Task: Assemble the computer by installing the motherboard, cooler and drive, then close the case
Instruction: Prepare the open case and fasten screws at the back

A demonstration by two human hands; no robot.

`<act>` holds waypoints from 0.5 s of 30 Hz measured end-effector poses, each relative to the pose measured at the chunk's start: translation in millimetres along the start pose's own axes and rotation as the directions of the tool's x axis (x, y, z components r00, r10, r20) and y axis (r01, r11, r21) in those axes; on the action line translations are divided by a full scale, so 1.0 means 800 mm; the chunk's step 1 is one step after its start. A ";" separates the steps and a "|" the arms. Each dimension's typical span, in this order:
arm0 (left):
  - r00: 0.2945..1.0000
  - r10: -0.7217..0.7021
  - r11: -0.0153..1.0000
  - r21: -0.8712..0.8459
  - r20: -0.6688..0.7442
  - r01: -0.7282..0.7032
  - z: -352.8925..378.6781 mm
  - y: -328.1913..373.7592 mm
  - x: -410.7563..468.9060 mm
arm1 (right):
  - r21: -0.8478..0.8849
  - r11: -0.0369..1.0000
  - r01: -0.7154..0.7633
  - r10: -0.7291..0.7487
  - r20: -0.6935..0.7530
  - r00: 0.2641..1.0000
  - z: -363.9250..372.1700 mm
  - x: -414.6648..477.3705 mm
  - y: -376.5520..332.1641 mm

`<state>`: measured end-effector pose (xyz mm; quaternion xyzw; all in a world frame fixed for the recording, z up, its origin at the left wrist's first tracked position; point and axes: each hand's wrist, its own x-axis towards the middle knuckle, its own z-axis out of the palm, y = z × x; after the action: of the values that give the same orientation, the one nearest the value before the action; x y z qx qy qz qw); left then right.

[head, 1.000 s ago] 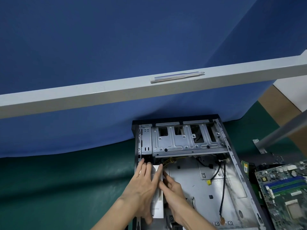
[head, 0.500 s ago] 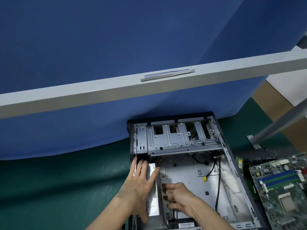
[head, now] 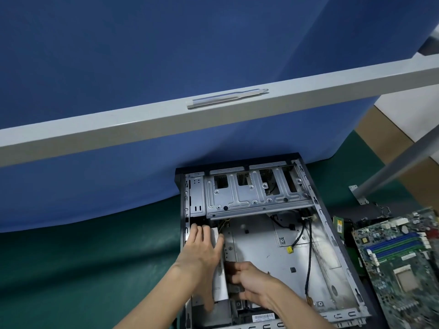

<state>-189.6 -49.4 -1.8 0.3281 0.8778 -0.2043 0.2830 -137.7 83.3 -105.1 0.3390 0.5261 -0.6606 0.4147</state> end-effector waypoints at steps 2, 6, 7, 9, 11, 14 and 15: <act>1.000 0.005 1.000 -0.026 0.000 -0.005 -0.001 0.002 0.002 | -0.018 1.000 0.001 -0.001 0.020 1.000 0.004 -0.002 -0.002; 0.999 0.031 0.998 -0.056 -0.014 -0.032 0.002 0.002 -0.004 | -0.061 0.998 0.022 -0.021 0.024 1.000 0.007 -0.008 -0.004; 0.999 0.044 0.997 -0.061 -0.018 -0.045 0.004 0.002 -0.005 | -0.080 0.996 0.030 -0.029 0.022 0.999 0.008 -0.010 -0.004; 0.997 0.066 0.993 -0.091 -0.033 -0.069 0.006 0.000 -0.009 | -0.108 0.994 0.032 -0.030 0.017 0.999 0.009 -0.012 -0.004; 0.995 0.068 0.986 -0.149 -0.068 -0.077 0.011 -0.003 -0.011 | -0.132 0.991 0.033 -0.032 0.012 0.999 0.010 -0.016 -0.004; 0.994 0.075 0.968 -0.234 -0.078 -0.091 0.021 -0.005 -0.014 | -0.162 0.985 0.062 -0.066 -0.019 0.998 0.009 -0.021 -0.006; 0.994 0.078 0.962 -0.255 -0.081 -0.096 0.024 -0.006 -0.015 | -0.183 0.978 0.100 -0.108 -0.038 0.993 0.007 -0.022 -0.009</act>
<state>-178.4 -68.5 -8.2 0.3338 0.8909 -0.0639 0.3013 -137.0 81.7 -85.3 0.2876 0.6106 -0.6226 0.3960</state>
